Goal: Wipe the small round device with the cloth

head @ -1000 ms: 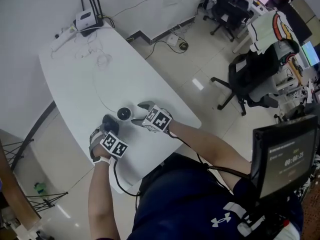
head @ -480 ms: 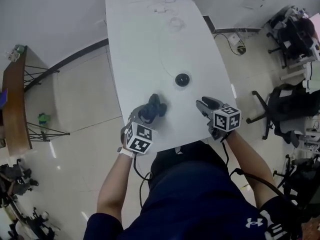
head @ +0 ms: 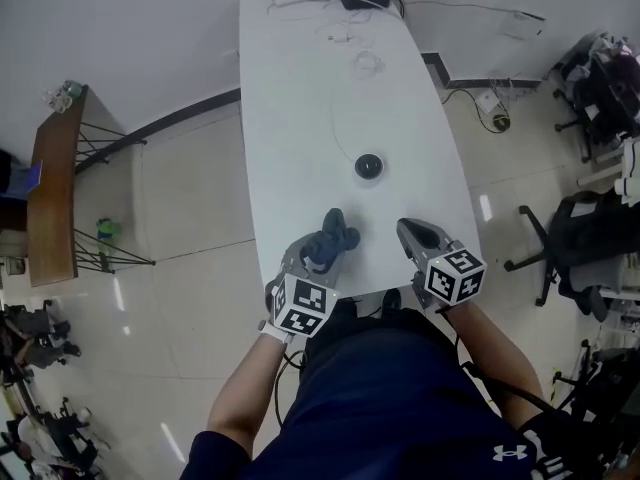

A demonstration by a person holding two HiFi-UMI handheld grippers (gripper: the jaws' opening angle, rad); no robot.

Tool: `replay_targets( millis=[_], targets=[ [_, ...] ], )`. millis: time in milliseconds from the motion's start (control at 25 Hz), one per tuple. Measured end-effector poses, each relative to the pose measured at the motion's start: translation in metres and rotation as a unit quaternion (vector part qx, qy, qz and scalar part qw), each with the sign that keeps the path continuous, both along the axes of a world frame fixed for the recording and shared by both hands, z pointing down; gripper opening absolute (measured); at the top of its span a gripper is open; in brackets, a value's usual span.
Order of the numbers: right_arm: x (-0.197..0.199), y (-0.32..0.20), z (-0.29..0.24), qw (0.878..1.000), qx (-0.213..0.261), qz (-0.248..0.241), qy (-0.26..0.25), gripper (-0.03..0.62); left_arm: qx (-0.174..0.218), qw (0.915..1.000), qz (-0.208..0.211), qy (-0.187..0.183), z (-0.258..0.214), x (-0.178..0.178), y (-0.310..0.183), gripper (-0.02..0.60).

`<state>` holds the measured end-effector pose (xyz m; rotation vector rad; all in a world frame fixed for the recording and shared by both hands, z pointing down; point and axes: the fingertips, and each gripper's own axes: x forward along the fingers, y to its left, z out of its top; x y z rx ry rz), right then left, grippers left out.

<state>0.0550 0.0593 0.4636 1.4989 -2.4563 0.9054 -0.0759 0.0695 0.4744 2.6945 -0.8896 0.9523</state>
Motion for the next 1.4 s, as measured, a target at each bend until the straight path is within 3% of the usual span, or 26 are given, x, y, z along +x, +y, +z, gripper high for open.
replay_targets(
  millis=[120, 320, 440, 560, 840, 1400],
  targets=[
    [0.004, 0.019, -0.026, 0.999, 0.033, -0.010, -0.013, 0.011, 0.017, 0.9998, 0.003, 0.003, -0.021, 0.019, 0.027, 0.160],
    [0.029, 0.050, -0.058, 0.997, 0.067, -0.014, -0.040, 0.011, 0.041, 0.9986, -0.029, 0.012, -0.040, 0.058, 0.071, 0.160],
    [0.043, 0.067, -0.078, 0.994, 0.077, -0.014, -0.071, 0.011, 0.069, 0.9974, -0.022, -0.007, -0.050, 0.082, 0.102, 0.160],
    [0.051, 0.077, -0.099, 0.992, 0.101, -0.014, -0.076, 0.011, 0.088, 0.9960, -0.015, 0.000, -0.063, 0.097, 0.120, 0.160],
    [0.047, 0.087, -0.134, 0.985, 0.170, -0.020, -0.021, 0.011, 0.101, 0.9933, -0.045, 0.034, -0.083, 0.089, 0.117, 0.160],
    [0.023, 0.084, -0.131, 0.985, 0.172, -0.003, 0.012, 0.011, 0.102, 0.9921, -0.053, 0.051, -0.089, 0.046, 0.114, 0.160]
  ],
)
